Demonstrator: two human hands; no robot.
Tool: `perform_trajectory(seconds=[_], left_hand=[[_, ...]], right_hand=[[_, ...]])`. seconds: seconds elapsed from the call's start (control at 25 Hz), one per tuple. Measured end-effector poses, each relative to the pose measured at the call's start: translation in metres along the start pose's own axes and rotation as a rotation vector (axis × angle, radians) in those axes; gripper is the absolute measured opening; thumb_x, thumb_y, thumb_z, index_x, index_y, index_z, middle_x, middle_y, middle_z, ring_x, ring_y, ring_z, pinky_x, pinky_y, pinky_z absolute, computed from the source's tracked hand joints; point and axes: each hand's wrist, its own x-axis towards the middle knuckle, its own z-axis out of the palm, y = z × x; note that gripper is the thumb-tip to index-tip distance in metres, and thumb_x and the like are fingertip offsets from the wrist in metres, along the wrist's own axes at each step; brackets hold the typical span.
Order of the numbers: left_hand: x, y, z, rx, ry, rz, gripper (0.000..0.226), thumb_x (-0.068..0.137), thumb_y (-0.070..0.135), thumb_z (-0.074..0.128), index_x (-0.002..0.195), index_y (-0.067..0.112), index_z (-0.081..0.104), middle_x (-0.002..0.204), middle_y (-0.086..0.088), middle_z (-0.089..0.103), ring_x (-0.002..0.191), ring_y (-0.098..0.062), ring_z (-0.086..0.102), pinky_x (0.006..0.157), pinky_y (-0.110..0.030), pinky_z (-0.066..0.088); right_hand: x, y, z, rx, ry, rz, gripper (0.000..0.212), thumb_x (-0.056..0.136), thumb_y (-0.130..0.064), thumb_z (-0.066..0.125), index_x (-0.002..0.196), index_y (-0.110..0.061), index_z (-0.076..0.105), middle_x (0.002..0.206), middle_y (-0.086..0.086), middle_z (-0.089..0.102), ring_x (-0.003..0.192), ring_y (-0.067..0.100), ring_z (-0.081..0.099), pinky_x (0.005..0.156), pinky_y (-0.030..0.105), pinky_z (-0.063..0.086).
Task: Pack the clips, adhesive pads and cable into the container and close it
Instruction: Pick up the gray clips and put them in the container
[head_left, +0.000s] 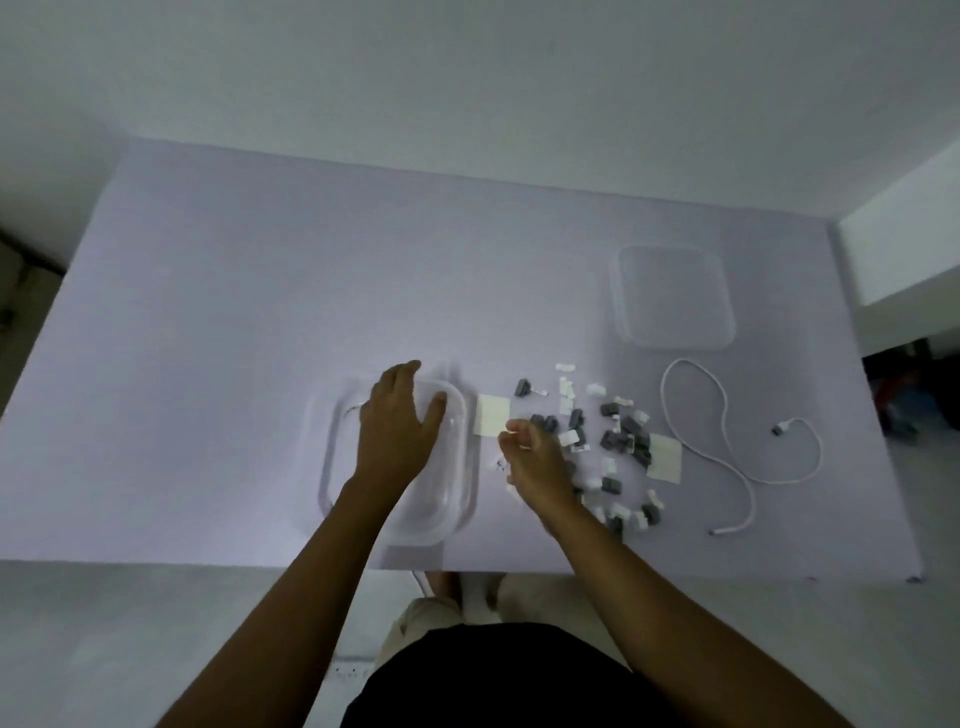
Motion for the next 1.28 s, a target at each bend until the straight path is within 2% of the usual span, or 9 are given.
perform_trajectory(seconds=[0.2,0.28,0.36,0.52,0.68,0.8,0.92,1.08,1.28], left_hand=[[0.03,0.055,0.062,0.012,-0.249,0.231,0.04,0.095,0.03,0.058,0.132,0.015,0.054,0.137,-0.005,0.053,0.118,-0.024,0.056,0.098,-0.038,0.048],[0.041,0.063,0.085,0.062,-0.354,0.239,0.038,0.096,0.026,0.058,0.131,0.014,0.055,0.134,-0.008,0.056,0.117,-0.026,0.057,0.098,-0.037,0.048],[0.053,0.065,0.105,0.137,-0.449,0.207,0.039,0.095,0.022,0.057,0.133,0.016,0.053,0.132,-0.009,0.057,0.115,-0.027,0.057,0.096,-0.038,0.049],[0.078,0.065,0.137,0.25,-0.512,0.084,0.041,0.095,0.017,0.053,0.136,0.018,0.051,0.128,-0.011,0.056,0.113,-0.031,0.057,0.092,-0.039,0.05],[0.09,0.062,0.156,0.313,-0.482,0.096,0.023,0.093,0.012,0.054,0.112,0.013,0.067,0.108,-0.013,0.059,0.097,-0.033,0.061,0.08,-0.037,0.05],[0.089,0.064,0.16,0.273,-0.446,0.066,0.017,0.091,0.01,0.058,0.102,0.008,0.07,0.1,-0.014,0.061,0.088,-0.032,0.063,0.074,-0.033,0.047],[0.083,0.068,0.154,0.158,-0.402,-0.023,0.014,0.088,0.013,0.064,0.101,0.007,0.067,0.096,-0.01,0.06,0.081,-0.024,0.057,0.072,-0.028,0.042],[0.067,0.068,0.149,-0.05,-0.445,-0.152,0.008,0.085,0.003,0.056,0.084,0.009,0.061,0.084,-0.01,0.066,0.077,-0.026,0.064,0.072,-0.037,0.055],[0.053,0.076,0.153,0.113,-0.601,-0.045,0.01,0.09,0.014,0.056,0.091,0.005,0.06,0.094,-0.012,0.06,0.083,-0.026,0.058,0.069,-0.029,0.044]], right_hand=[[0.022,0.02,-0.064,-0.121,0.183,-0.07,0.019,0.093,-0.018,0.066,0.111,-0.013,0.066,0.105,0.003,0.069,0.092,0.018,0.065,0.08,0.022,0.051],[0.029,0.028,-0.085,-0.189,0.23,-0.142,0.017,0.092,-0.009,0.064,0.108,-0.011,0.069,0.101,0.002,0.069,0.086,0.014,0.063,0.072,0.005,0.045],[0.037,0.032,-0.101,-0.275,0.247,-0.211,0.018,0.092,-0.003,0.061,0.107,-0.008,0.071,0.099,0.001,0.068,0.086,0.011,0.059,0.068,-0.001,0.039],[0.07,0.039,-0.116,-0.385,0.158,-0.27,0.029,0.091,0.005,0.056,0.111,-0.009,0.071,0.108,0.0,0.067,0.095,0.009,0.058,0.08,0.002,0.04],[0.113,0.045,-0.113,-0.471,-0.012,-0.375,0.052,0.079,0.02,0.054,0.114,-0.013,0.071,0.113,0.009,0.064,0.097,0.022,0.063,0.091,0.034,0.054],[0.134,0.051,-0.113,-0.555,-0.06,-0.459,0.049,0.074,0.023,0.057,0.107,-0.008,0.074,0.109,0.014,0.064,0.098,0.031,0.062,0.09,0.04,0.054],[0.139,0.057,-0.117,-0.559,-0.048,-0.517,0.039,0.077,0.019,0.058,0.1,-0.006,0.076,0.104,0.015,0.066,0.097,0.034,0.061,0.089,0.036,0.052],[0.133,0.058,-0.122,-0.492,-0.013,-0.458,0.031,0.085,0.01,0.057,0.103,-0.006,0.076,0.108,0.012,0.066,0.101,0.026,0.061,0.086,0.019,0.042],[0.119,0.064,-0.119,-0.428,0.083,-0.445,0.025,0.088,0.003,0.058,0.106,-0.005,0.073,0.111,0.013,0.067,0.101,0.029,0.063,0.09,0.03,0.049]])
